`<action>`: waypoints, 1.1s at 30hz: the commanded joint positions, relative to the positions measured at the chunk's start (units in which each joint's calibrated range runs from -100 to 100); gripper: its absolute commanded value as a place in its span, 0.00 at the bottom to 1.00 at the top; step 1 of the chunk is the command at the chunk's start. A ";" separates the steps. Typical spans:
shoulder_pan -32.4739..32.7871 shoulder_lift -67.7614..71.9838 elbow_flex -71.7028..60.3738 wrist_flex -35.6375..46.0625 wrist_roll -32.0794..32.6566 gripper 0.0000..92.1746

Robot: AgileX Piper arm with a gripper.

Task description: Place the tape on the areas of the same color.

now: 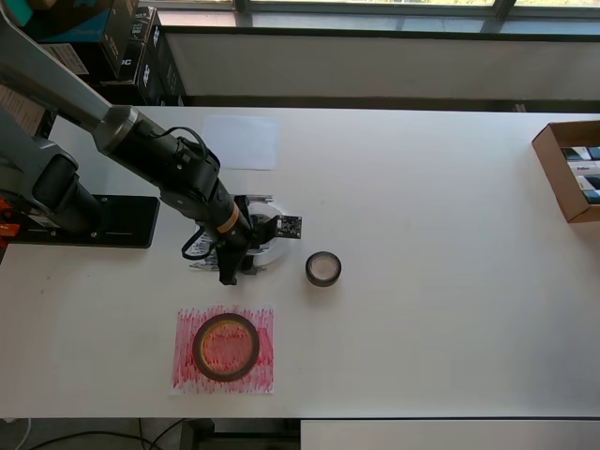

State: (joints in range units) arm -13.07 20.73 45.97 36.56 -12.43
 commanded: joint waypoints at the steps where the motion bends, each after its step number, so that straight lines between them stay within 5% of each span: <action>1: -0.81 2.84 -1.21 -0.45 -0.17 0.62; 17: -1.52 4.71 -2.03 -0.45 -0.66 0.60; 19: -1.52 4.71 -2.03 -0.54 -0.57 0.52; 25: -1.67 3.96 -2.03 -1.64 -0.25 0.00; 33: -1.83 3.40 -9.12 -1.64 -0.33 0.00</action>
State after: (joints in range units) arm -14.81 24.56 41.70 34.19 -12.52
